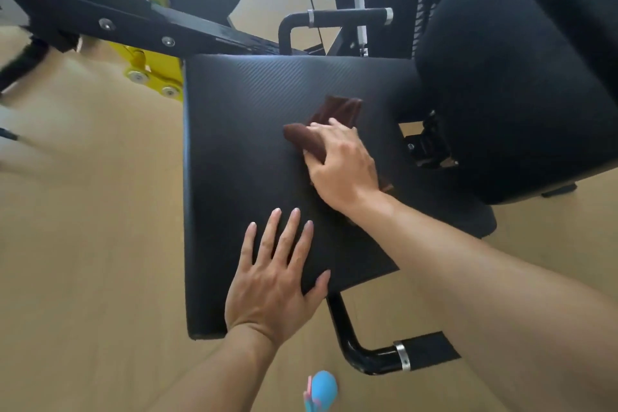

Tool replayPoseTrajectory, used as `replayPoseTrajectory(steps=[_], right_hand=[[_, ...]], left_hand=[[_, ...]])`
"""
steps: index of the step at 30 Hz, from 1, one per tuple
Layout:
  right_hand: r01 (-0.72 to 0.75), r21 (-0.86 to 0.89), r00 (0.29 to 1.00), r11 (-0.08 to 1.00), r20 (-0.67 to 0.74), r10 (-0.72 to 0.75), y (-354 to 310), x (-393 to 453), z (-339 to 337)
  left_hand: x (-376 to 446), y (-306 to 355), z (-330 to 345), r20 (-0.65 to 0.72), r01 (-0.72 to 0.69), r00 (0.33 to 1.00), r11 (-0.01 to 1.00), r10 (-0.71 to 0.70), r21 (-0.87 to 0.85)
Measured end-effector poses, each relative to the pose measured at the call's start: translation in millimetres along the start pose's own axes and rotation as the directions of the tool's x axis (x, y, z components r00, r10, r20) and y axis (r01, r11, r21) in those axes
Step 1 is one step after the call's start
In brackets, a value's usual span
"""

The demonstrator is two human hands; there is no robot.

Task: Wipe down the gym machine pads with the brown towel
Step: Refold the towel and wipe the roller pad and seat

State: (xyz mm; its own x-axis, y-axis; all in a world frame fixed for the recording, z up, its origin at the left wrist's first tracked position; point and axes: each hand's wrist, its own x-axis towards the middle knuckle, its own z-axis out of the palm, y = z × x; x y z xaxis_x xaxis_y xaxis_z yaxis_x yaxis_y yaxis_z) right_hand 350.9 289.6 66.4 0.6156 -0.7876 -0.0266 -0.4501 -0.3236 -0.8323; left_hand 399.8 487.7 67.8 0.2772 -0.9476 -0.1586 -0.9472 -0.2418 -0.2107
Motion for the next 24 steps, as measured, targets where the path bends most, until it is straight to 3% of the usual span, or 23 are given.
replayPoseTrajectory(steps=[2, 4, 6, 8, 11, 12, 15, 17, 19, 21, 23, 24], right_hand=[[0.191, 0.036, 0.941, 0.981, 0.278, -0.194, -18.9, -22.0, 3.7], [0.191, 0.204, 0.871, 0.960, 0.417, -0.262, -35.8, -46.2, 4.6], [0.055, 0.386, 0.961, 0.921, 0.230, -0.154, -39.3, -61.3, 1.7], [-0.062, 0.345, 0.996, 0.937, 0.074, 0.038, -30.3, -67.5, -0.8], [-0.200, 0.120, 0.962, 0.973, 0.211, 0.172, -21.1, -73.0, 6.6], [-0.217, 0.132, 0.962, 0.967, 0.197, 0.189, -19.0, -73.7, 10.4], [-0.228, 0.321, 0.974, 0.919, 0.067, 0.218, -18.1, -65.6, 8.6], [-0.170, 0.342, 0.970, 0.924, -0.109, 0.218, -16.8, -55.2, -2.7], [-0.062, 0.310, 0.906, 0.949, -0.381, 0.184, -17.0, -46.0, -21.0], [0.012, 0.278, 0.847, 0.960, -0.513, 0.139, -19.8, -40.9, -37.5], [-0.002, 0.176, 0.891, 0.984, -0.447, 0.081, -19.7, -35.2, -44.2], [-0.021, 0.128, 0.949, 0.991, -0.308, 0.060, -16.1, -31.2, -43.5]], left_hand=[[0.0, 0.7, -1.8, 0.028, 0.013, 1.000, 1.000, -0.013, 0.000], [-1.1, 1.3, -2.2, 0.052, 0.042, 0.998, 0.999, -0.042, 0.017], [-1.7, 0.9, -0.4, 0.059, 0.045, 0.997, 0.999, -0.046, 0.027], [-1.7, 0.2, 0.3, 0.039, 0.024, 0.999, 1.000, -0.024, 0.006], [-1.5, -0.1, -0.7, 0.022, 0.014, 1.000, 1.000, -0.014, -0.003], [-1.3, 0.0, -2.0, 0.021, 0.012, 1.000, 1.000, -0.012, -0.007], [-0.5, 0.0, -2.7, 0.012, 0.005, 1.000, 1.000, -0.004, -0.016], [-1.1, -0.2, -1.3, 0.018, 0.002, 1.000, 1.000, -0.002, -0.011], [-1.5, -0.2, 1.2, 0.012, 0.002, 1.000, 1.000, -0.001, -0.009], [-1.6, 0.5, 3.0, 0.011, 0.003, 1.000, 1.000, -0.003, -0.002], [-1.5, 0.7, 3.8, 0.005, 0.003, 1.000, 1.000, -0.003, 0.009], [-1.7, 0.6, 3.7, 0.008, 0.004, 1.000, 1.000, -0.004, 0.015]])
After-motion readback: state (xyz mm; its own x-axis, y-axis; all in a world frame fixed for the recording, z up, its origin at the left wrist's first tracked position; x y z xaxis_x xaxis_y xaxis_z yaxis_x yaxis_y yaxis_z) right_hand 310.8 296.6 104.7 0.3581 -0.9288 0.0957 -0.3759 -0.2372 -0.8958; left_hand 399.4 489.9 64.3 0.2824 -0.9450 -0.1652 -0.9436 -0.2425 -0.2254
